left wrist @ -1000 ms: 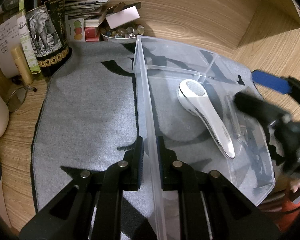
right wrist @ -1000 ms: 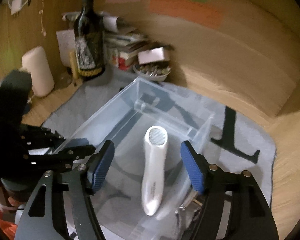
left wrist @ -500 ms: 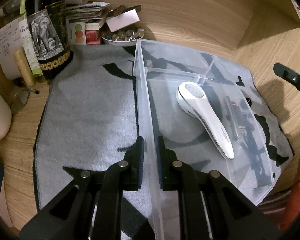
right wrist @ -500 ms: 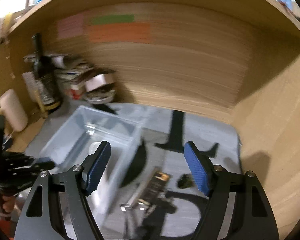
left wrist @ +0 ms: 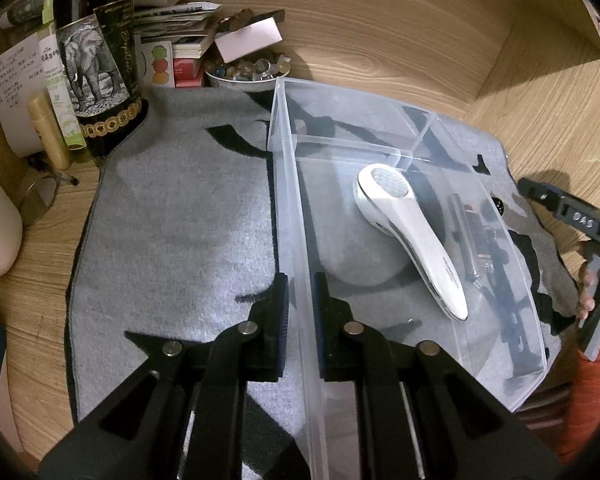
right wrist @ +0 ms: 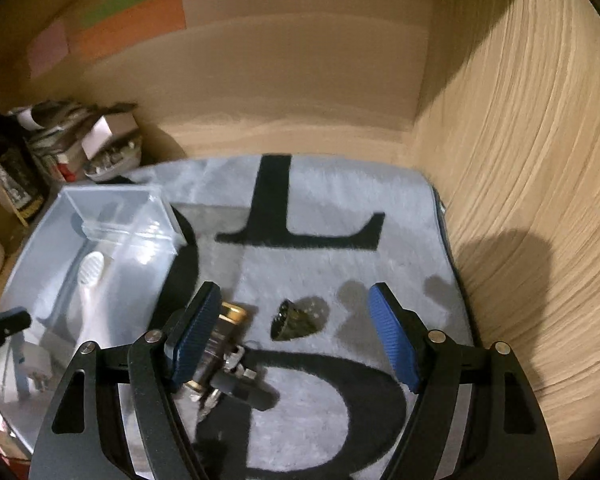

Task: Organize rigid objects
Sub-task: 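Move the right gripper to the black cone piece and grasp it, then carry the black cone into the box and release it while the left gripper holds the box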

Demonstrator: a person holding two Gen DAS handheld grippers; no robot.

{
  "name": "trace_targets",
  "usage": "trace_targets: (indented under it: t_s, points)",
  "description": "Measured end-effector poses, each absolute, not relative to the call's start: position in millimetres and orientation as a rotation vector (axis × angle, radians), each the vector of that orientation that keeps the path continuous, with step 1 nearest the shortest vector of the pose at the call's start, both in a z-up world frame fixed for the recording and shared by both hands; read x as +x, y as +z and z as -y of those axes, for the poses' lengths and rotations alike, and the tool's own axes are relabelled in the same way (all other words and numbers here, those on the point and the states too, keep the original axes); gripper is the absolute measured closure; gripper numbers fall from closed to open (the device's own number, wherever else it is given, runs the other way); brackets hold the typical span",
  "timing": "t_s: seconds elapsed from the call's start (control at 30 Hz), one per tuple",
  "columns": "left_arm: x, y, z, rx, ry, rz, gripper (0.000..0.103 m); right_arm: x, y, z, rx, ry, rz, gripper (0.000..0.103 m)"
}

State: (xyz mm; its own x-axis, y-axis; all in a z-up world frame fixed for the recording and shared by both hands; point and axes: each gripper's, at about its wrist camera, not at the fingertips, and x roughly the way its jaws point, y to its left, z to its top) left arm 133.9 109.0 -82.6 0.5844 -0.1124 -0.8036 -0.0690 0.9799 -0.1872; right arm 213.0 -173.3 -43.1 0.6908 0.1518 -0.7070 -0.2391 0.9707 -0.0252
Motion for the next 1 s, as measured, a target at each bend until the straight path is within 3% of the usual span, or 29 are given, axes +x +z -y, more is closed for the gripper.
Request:
trace_targets:
  t_s: [0.3,0.53,0.7,1.0]
  points:
    - [133.9,-82.6,-109.1,-0.208,-0.027,-0.948,0.091,233.4,-75.3,176.1,-0.106,0.231,-0.871,0.031]
    - [133.8,-82.6,-109.1,-0.207,-0.027,-0.948,0.091,245.7,-97.6,177.8,-0.083,0.244,-0.951,0.058]
    - [133.8,-82.5,-109.1,-0.207,-0.026,-0.948,0.091,243.6,-100.3,176.1,-0.103,0.243,-0.943,0.069]
    - [133.7,-82.6,-109.3,-0.207,-0.027,-0.948,0.091,232.4,-87.2,172.4,-0.124,0.249,-0.888,0.069]
